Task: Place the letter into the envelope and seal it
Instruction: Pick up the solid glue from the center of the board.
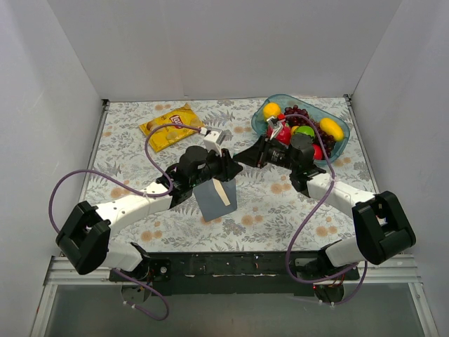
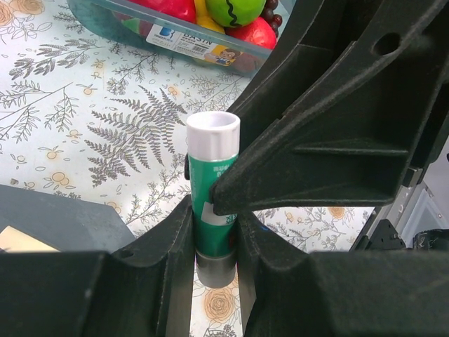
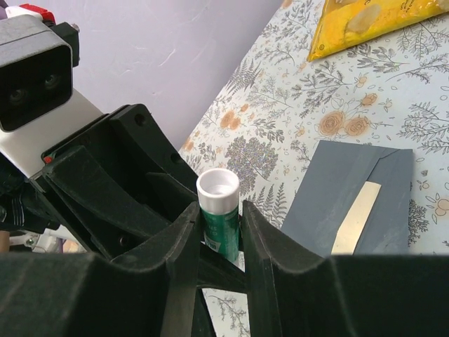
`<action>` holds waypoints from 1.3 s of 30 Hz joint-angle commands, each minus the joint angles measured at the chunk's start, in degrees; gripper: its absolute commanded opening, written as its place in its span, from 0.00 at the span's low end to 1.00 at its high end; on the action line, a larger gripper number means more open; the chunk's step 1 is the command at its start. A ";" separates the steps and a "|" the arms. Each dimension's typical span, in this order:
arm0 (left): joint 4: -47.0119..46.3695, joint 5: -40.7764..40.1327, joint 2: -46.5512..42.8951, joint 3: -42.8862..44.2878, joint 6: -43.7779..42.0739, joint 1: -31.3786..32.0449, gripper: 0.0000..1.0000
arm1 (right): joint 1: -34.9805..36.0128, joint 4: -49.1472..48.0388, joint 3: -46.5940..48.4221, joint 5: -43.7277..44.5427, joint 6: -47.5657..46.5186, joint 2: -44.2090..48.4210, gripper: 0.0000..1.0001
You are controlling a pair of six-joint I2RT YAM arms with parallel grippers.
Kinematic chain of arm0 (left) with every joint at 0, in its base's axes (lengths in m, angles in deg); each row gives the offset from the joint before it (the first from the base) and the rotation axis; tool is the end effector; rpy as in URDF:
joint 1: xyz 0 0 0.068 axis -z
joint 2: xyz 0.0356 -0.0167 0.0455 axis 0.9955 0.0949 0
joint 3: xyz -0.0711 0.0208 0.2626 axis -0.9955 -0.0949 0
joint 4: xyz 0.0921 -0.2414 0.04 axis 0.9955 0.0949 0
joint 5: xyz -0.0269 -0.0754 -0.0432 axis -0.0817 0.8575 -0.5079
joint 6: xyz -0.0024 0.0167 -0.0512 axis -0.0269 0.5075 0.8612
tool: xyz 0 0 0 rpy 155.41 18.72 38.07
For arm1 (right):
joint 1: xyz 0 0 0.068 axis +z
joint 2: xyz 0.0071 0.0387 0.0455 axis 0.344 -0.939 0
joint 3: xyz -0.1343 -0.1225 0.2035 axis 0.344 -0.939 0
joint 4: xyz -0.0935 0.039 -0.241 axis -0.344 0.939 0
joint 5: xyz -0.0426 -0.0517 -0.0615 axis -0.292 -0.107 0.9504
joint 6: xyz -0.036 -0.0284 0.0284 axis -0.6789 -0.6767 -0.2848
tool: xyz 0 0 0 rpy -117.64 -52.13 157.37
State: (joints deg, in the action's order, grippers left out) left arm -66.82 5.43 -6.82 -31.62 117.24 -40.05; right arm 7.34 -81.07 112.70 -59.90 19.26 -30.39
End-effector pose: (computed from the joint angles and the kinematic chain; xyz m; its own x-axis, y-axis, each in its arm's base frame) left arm 0.2172 -0.2195 0.2700 -0.7912 -0.4775 -0.3822 0.1431 0.4629 -0.8748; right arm 0.2649 0.1613 0.2708 -0.6321 0.3293 -0.7014 -0.6355 0.2977 0.7124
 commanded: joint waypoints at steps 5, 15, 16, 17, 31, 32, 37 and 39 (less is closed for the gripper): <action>-0.67 1.17 0.05 3.21 -0.33 1.89 0.00 | 1.89 2.92 0.93 4.13 -2.73 0.48 0.36; 0.04 -1.29 -1.09 2.42 0.02 2.86 0.51 | 2.51 9.59 -3.36 3.16 -8.53 7.15 0.01; -0.05 -1.38 -1.27 2.16 0.37 2.86 0.58 | 2.51 10.64 -3.98 3.33 -9.58 8.64 0.01; -0.05 -1.64 -1.27 2.07 0.37 2.86 0.64 | 2.51 10.91 -4.42 3.60 -9.85 9.27 0.01; 0.12 0.29 0.40 1.19 1.60 3.21 0.71 | 2.51 10.92 -6.62 6.06 -8.45 13.05 0.01; 0.21 0.37 0.31 1.01 1.69 3.30 0.71 | 2.51 10.92 -6.62 6.15 -8.44 13.14 0.01; 0.30 0.20 -0.04 0.75 1.60 3.48 0.71 | 2.51 10.83 -6.88 6.32 -7.92 13.67 0.01; 0.47 0.46 -0.22 0.83 1.52 3.48 0.73 | 2.51 10.83 -6.97 6.50 -7.83 13.76 0.01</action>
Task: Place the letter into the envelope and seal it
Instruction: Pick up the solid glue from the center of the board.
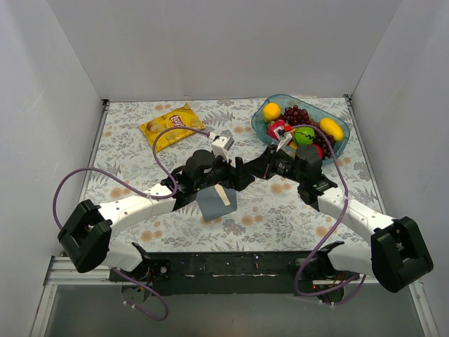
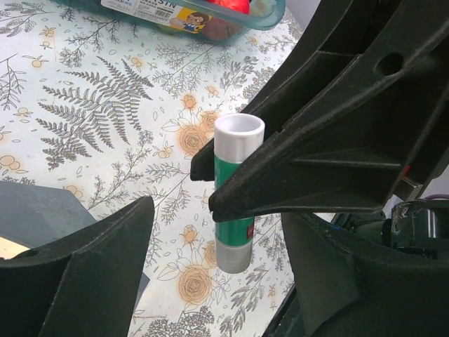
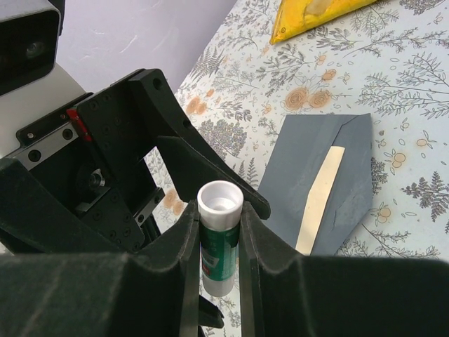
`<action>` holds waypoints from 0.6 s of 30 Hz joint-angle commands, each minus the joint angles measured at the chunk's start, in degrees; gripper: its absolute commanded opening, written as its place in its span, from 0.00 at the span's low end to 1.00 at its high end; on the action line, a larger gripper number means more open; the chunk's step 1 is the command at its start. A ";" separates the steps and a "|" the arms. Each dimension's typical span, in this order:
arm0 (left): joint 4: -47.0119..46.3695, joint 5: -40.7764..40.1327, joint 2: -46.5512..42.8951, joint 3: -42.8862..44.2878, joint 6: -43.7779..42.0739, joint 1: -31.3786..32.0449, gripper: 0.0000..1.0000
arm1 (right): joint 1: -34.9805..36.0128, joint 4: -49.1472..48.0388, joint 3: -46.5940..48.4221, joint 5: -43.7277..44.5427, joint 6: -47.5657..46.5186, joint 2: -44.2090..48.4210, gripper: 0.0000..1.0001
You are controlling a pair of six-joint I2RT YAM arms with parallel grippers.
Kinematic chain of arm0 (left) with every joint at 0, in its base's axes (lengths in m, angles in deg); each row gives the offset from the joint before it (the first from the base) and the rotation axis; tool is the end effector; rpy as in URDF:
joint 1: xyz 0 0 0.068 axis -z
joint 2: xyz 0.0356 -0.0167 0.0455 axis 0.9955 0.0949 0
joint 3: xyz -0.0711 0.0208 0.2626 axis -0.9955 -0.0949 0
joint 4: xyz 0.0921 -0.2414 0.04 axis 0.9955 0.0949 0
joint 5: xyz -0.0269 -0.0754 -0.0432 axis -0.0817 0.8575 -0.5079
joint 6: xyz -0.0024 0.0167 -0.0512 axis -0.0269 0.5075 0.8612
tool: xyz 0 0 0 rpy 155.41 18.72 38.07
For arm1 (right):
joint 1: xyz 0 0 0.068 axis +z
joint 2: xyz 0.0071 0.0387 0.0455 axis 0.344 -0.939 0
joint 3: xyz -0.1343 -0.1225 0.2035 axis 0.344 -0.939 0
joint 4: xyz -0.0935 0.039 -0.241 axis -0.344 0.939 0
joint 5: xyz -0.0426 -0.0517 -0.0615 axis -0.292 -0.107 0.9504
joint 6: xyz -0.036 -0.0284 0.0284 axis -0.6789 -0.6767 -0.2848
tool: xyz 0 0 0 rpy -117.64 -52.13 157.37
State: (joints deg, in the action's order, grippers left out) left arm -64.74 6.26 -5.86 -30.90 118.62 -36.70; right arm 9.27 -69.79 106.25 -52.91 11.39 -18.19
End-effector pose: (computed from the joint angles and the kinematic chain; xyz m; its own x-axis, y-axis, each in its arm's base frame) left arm 0.2053 -0.2340 0.2658 -0.8383 -0.4203 -0.3472 0.1295 0.4651 -0.8758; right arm 0.2240 0.1461 0.2694 -0.5782 0.2974 -0.7598 -0.6295 0.4299 0.6473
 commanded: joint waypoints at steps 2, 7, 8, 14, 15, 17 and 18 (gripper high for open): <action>-1.51 -0.37 -1.35 0.03 -0.04 0.31 0.74 | 0.58 -0.36 -0.52 -0.50 0.04 1.91 0.01; -0.99 -0.98 -1.79 -0.06 -0.30 0.40 0.81 | 0.58 -0.62 -0.79 -0.41 0.57 2.52 0.01; -0.81 -1.07 -1.79 -0.15 -0.56 0.40 0.81 | 0.58 -0.62 -0.79 -0.41 0.65 2.53 0.01; -0.72 -2.56 -1.44 -0.50 -1.44 0.40 0.83 | 0.58 -0.01 0.17 -0.23 0.65 2.09 0.01; -0.64 -2.56 -1.27 -0.41 -1.70 0.40 0.83 | 0.58 0.08 0.35 -0.32 0.65 1.91 0.01; -0.72 -2.83 -0.92 -0.59 -1.88 0.40 0.82 | 0.58 0.08 0.62 -0.49 0.74 1.65 0.01; -0.72 -2.83 -0.74 -0.50 -2.06 0.40 0.82 | 0.58 0.08 0.62 -0.67 0.92 1.56 0.01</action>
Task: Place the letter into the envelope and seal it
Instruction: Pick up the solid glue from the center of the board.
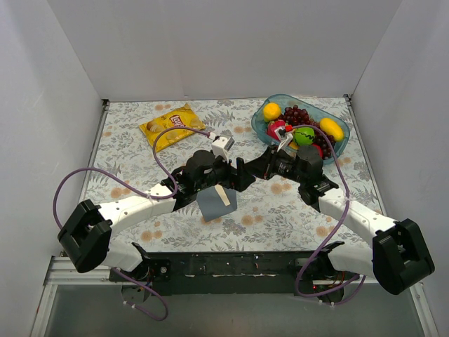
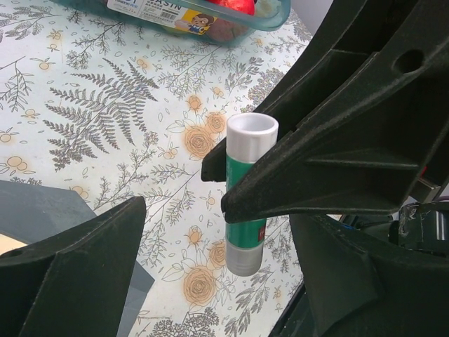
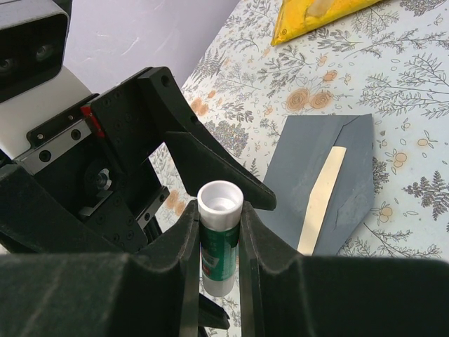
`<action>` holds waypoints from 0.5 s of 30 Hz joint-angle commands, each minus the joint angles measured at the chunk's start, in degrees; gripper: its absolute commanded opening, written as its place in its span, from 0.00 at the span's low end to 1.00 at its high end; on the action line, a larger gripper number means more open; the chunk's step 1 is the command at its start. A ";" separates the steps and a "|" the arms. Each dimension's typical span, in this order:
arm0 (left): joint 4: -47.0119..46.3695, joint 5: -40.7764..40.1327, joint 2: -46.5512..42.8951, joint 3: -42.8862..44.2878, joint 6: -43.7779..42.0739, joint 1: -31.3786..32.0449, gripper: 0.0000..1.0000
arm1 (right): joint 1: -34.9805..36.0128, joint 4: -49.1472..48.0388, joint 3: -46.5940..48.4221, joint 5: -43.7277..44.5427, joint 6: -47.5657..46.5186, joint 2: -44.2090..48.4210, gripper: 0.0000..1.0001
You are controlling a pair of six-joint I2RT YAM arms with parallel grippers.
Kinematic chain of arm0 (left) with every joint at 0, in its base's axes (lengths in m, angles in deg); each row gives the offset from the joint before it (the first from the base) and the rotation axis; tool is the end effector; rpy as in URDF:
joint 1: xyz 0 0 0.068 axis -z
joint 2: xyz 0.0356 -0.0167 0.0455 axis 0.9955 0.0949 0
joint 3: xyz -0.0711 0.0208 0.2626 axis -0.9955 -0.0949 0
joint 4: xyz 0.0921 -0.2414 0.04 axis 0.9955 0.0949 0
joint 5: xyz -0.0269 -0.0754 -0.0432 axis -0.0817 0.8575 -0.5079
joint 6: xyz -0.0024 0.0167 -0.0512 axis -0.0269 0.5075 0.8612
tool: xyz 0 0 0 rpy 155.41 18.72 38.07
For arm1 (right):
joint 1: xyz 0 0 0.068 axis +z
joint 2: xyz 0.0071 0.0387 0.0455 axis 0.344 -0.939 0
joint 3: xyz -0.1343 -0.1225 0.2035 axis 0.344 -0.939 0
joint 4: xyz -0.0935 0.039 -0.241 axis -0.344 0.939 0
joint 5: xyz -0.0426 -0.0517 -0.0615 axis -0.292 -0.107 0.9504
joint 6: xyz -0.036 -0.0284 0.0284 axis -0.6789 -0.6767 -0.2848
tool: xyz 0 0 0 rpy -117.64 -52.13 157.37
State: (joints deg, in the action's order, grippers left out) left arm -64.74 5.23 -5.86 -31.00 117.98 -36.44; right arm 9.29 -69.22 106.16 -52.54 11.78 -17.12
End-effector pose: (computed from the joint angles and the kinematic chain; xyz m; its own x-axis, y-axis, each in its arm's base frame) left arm 0.2047 -0.2344 0.2651 -0.8305 -0.4235 -0.3620 0.1360 0.4761 -0.8688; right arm 0.2214 0.1445 0.2724 -0.5758 0.3062 -0.7581 -0.6271 0.4296 0.6498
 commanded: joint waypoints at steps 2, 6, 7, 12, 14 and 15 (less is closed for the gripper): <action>-0.81 -1.89 -0.65 -0.48 -1.42 0.13 0.82 | 0.56 -0.49 0.71 -1.04 0.70 0.49 0.01; -0.99 -1.80 -0.83 -0.74 -1.42 0.13 0.81 | 0.56 -0.58 0.27 -0.60 1.14 1.10 0.01; -0.99 -1.71 -1.00 -0.83 -1.42 0.13 0.81 | 0.56 -0.58 0.18 -0.34 1.23 1.45 0.01; -1.16 -1.10 -1.88 -1.53 -1.60 0.13 0.78 | 0.47 -0.49 -0.09 0.98 1.58 2.07 0.01; -1.16 -0.75 -2.06 -1.62 -1.69 0.13 0.76 | 0.56 -0.49 -0.17 0.89 1.84 2.07 0.01; -1.16 -0.48 -2.06 -1.62 -1.69 0.13 0.76 | 0.48 -0.58 -0.17 0.98 1.93 2.16 0.01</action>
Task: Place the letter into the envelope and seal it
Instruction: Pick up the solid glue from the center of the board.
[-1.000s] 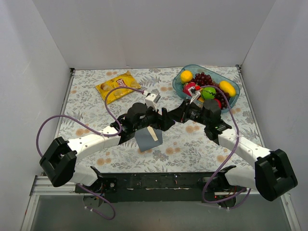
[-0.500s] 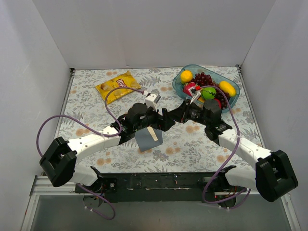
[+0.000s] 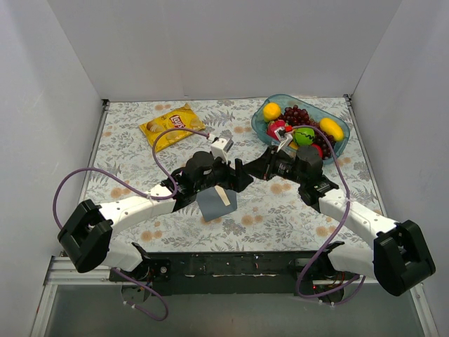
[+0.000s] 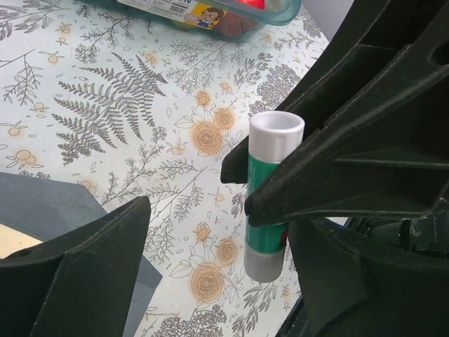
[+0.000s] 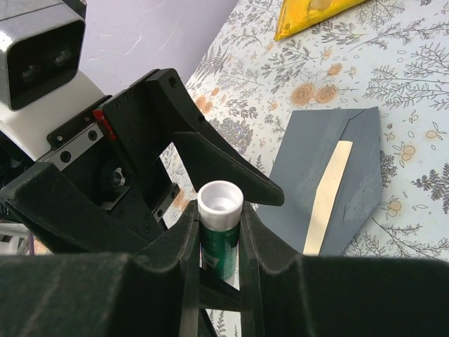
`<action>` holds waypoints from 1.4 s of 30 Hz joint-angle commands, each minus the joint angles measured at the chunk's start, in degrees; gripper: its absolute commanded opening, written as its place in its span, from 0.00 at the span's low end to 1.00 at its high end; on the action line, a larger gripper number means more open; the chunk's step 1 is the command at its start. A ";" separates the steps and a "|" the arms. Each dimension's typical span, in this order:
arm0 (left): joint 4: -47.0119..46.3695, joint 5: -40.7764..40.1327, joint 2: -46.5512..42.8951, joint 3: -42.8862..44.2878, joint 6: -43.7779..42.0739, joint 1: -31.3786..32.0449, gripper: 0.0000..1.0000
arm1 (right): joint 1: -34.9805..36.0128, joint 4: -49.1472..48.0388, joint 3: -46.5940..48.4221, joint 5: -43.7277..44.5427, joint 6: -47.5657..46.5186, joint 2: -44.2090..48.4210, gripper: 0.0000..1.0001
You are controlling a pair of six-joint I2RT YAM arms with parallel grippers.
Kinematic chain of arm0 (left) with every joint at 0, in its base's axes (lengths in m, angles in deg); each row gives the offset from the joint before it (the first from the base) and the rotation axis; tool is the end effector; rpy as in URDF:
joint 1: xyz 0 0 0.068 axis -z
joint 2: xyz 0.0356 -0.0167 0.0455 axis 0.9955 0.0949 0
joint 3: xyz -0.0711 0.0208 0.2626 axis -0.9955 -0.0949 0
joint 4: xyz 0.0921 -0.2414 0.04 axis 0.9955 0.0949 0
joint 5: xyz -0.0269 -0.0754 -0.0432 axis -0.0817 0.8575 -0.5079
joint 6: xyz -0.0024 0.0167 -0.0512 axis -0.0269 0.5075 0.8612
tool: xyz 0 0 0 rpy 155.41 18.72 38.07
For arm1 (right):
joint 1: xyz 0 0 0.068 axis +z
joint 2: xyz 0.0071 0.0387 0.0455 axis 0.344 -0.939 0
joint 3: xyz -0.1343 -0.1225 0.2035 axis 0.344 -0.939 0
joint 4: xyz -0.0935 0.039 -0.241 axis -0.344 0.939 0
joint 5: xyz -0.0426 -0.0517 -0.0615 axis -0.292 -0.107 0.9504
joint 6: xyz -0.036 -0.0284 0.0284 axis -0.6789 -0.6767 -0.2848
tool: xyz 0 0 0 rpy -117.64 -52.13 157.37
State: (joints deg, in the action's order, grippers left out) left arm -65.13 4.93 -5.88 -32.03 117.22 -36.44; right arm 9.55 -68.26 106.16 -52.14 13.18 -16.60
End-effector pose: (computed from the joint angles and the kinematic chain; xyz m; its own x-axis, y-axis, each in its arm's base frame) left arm 0.2036 -0.2330 0.2597 -0.8287 -0.4177 -0.3725 0.1395 0.4904 -0.8603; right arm 0.2196 0.1446 0.2728 -0.5949 0.3149 -0.7395 -0.6075 0.4263 0.6702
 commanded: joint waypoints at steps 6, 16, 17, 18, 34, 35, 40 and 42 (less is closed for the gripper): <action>-1.03 1.23 -1.95 -0.68 -0.84 0.13 0.62 | 0.21 -1.72 -0.88 1.73 0.71 2.34 0.01; -1.82 3.69 -2.12 -1.21 0.04 0.22 0.11 | 0.30 -1.19 -1.23 2.34 0.62 2.95 0.01; -1.82 3.78 -2.21 -1.30 0.22 0.22 0.06 | 0.21 -1.01 -1.14 2.17 0.62 2.87 0.01; -1.91 3.60 -2.21 -1.21 0.22 0.22 0.00 | 0.21 -0.84 -1.14 1.91 0.53 2.86 0.01; -2.00 3.16 -1.07 0.90 -0.13 0.31 0.00 | 0.48 0.48 -0.61 1.73 0.53 1.72 0.28; -2.00 3.34 -0.98 0.99 -0.22 0.31 0.00 | 0.56 0.57 -0.53 1.38 0.53 1.63 0.29; -1.65 3.43 -0.98 0.90 -0.83 0.31 0.00 | 0.56 0.92 0.09 0.06 0.27 0.67 0.14; -1.38 3.16 -0.98 0.72 -1.10 0.31 0.00 | 0.56 0.92 0.09 -0.29 0.27 0.49 0.01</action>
State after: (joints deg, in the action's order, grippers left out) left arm -66.97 9.12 -5.99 -32.51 118.01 -35.67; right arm 10.01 -67.50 105.18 -50.48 13.90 -15.75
